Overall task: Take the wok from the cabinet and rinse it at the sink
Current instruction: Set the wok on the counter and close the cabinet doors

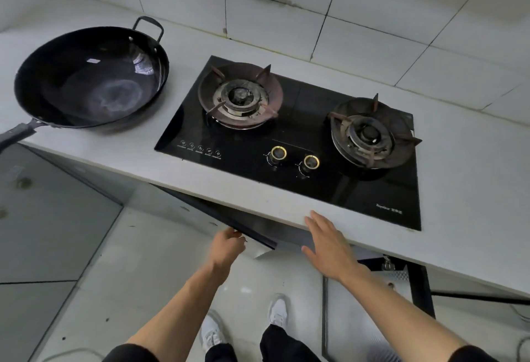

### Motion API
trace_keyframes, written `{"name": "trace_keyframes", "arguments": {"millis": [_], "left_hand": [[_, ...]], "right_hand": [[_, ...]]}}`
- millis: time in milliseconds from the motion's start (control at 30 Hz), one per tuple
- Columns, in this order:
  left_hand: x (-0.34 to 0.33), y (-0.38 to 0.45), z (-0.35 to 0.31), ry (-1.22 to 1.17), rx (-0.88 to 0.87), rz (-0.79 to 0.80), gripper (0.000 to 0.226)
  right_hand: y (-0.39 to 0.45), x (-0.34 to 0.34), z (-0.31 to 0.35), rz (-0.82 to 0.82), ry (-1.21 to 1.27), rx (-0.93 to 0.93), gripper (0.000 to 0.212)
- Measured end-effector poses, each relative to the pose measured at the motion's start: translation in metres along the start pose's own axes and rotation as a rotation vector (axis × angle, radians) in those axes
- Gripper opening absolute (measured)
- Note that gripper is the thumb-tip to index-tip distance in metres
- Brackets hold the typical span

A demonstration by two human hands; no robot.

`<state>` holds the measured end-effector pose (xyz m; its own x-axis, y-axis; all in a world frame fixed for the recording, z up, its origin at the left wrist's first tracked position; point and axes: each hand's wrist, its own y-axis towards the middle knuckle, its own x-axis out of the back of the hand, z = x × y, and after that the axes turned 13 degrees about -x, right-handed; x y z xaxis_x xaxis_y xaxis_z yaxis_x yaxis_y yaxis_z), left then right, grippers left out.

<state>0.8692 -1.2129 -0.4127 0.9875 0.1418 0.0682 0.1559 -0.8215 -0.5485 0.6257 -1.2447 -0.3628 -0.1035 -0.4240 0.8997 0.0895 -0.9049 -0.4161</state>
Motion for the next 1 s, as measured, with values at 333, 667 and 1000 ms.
{"name": "trace_keyframes", "arguments": {"millis": [333,667,1000], "left_hand": [[-0.021,0.011,-0.023,-0.765,0.137,-0.205,0.051],[-0.015,0.019,-0.037,-0.946,0.234,-0.171,0.069],[-0.009,-0.009,-0.047,-0.492,0.122,0.082,0.015]], "right_hand": [[0.005,-0.003,-0.005,0.002,0.083,0.013,0.07],[0.005,-0.004,-0.01,0.01,0.14,0.019,0.069],[-0.043,0.007,-0.027,0.017,0.246,-0.119,0.064]]}}
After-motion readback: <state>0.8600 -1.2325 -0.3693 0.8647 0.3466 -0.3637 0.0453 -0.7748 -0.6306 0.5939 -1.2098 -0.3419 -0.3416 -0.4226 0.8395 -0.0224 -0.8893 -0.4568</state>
